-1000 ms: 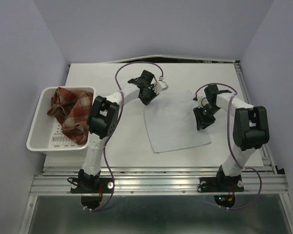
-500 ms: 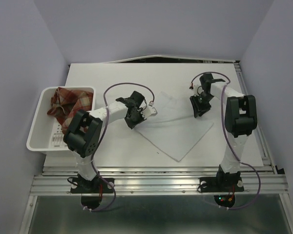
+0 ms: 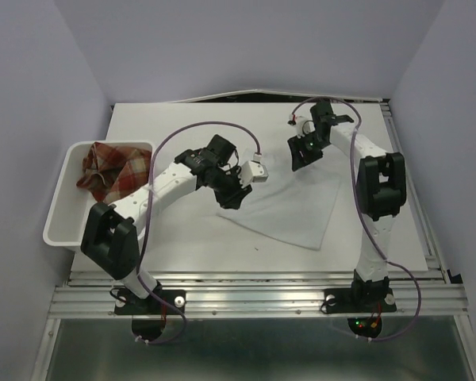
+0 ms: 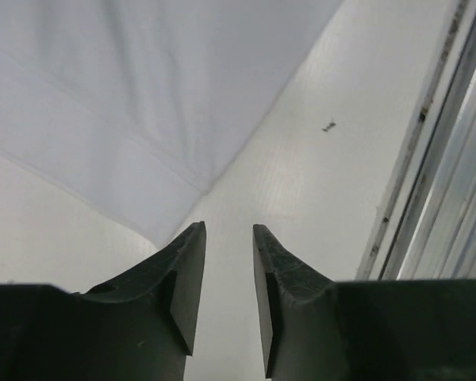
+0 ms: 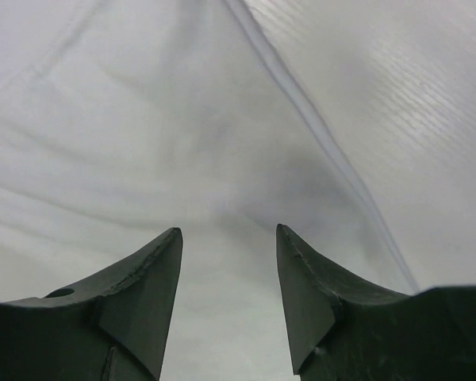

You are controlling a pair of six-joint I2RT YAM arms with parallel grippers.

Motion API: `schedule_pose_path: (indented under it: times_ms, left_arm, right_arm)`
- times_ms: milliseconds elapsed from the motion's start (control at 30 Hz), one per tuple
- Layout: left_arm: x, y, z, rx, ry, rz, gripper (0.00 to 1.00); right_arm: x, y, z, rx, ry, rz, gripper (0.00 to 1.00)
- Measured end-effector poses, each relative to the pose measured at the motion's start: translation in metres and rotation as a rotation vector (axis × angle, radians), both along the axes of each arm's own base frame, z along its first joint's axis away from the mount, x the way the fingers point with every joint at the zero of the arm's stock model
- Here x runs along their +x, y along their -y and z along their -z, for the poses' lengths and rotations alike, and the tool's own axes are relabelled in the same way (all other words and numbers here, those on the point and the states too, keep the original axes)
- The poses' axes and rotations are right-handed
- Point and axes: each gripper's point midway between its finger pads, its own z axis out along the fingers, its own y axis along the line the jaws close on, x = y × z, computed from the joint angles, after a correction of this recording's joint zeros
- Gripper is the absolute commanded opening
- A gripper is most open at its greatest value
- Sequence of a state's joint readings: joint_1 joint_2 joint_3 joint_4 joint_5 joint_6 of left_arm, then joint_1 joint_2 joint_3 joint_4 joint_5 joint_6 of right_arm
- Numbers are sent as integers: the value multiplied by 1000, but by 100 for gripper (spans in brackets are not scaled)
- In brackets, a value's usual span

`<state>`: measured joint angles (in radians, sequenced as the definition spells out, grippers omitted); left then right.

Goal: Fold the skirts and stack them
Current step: Flatten the skirt out

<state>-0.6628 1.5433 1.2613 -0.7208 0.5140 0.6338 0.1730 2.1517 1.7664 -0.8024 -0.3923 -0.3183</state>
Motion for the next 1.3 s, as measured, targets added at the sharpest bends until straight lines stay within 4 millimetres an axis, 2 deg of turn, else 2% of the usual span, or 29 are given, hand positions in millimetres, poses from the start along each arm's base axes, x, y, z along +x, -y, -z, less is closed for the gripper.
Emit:
schedule_pose_path:
  times_ms: [67, 100, 200, 300, 367, 500, 600, 700, 767, 833, 967, 1167, 1233, 1300]
  left_arm:
    - [23, 4, -3, -9, 29, -65, 37]
    - [40, 8, -4, -20, 58, -94, 36]
    - [80, 12, 12, 10, 89, -184, 35]
    - [107, 14, 41, 51, 75, -256, 34]
    - [119, 15, 61, 78, 56, -293, 33]
    - [129, 15, 87, 117, 30, -346, 31]
    - [130, 10, 98, 145, 14, -379, 27]
    - [125, 3, 105, 165, 9, -395, 25]
    - [112, -7, 111, 175, 2, -402, 24]
    - [99, -16, 109, 181, -4, -406, 23]
    - [55, -42, 115, 226, -66, -407, 22]
    - [30, -57, 116, 244, -101, -430, 21]
    - [27, -60, 116, 250, -113, -440, 25]
    - [25, -60, 113, 247, -121, -440, 36]
  right_arm:
    - [-6, -6, -12, 8, 8, -17, 52]
    - [-10, -7, -19, 10, 16, -22, 50]
    - [-33, -3, -44, 17, 36, -42, 46]
    - [-75, 3, -56, 18, 16, -69, 46]
    - [-114, 5, -44, 5, -49, -104, 46]
    - [-183, 3, 5, -49, -232, -189, 45]
    - [-221, 10, 36, -119, -348, -236, 42]
    - [-222, 17, 41, -162, -353, -239, 42]
    - [-221, 19, 42, -175, -349, -243, 42]
    - [-221, 20, 43, -186, -343, -257, 42]
    - [-218, 28, 42, -220, -310, -316, 43]
    - [-217, 42, 41, -281, -239, -452, 45]
    - [-220, 45, 39, -288, -221, -493, 48]
    - [-224, 49, 36, -297, -200, -535, 50]
